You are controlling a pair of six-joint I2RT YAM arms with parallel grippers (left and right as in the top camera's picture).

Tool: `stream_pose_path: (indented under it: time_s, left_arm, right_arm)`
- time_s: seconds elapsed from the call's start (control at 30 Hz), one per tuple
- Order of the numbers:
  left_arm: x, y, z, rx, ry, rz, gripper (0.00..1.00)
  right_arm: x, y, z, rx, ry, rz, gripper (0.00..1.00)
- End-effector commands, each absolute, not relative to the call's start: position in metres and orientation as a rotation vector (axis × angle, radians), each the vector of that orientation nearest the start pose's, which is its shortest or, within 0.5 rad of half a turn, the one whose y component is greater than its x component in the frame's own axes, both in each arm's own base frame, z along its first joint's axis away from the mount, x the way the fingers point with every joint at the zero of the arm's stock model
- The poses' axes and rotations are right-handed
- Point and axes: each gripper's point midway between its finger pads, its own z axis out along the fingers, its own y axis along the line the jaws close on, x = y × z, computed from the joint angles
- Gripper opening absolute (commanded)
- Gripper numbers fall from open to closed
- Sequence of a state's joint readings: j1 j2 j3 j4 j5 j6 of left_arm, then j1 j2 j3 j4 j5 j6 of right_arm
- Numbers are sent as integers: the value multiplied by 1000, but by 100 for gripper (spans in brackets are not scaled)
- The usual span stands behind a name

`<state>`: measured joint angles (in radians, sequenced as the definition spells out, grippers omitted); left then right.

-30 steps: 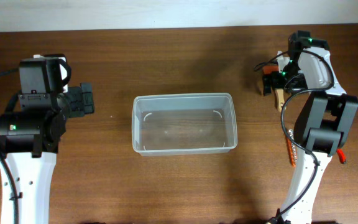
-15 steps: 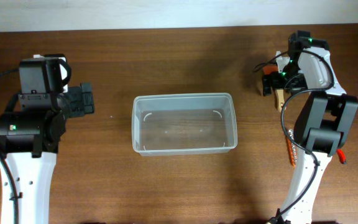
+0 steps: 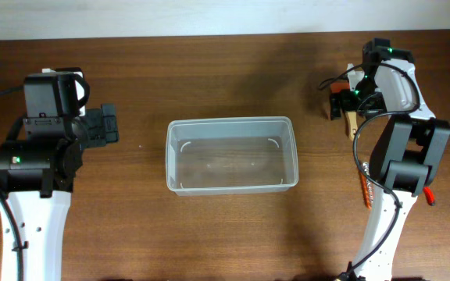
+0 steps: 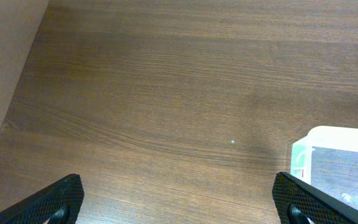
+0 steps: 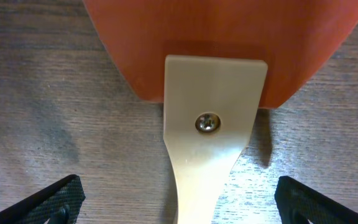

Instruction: Pack container

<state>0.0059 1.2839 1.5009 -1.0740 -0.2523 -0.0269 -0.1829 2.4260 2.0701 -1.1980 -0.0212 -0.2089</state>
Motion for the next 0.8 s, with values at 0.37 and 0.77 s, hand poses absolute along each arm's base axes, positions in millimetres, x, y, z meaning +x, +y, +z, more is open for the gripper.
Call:
stream_pose_path:
  time_s: [0.37,0.77]
  left_arm:
    - [329,47,306,-174,2381,306,99]
    - [329,47,306,-174,2381,306,99]
  right_arm:
    - [449,-93,-12,7,3178,68,99]
    - [452,-91,-12,-46,3174,29,99]
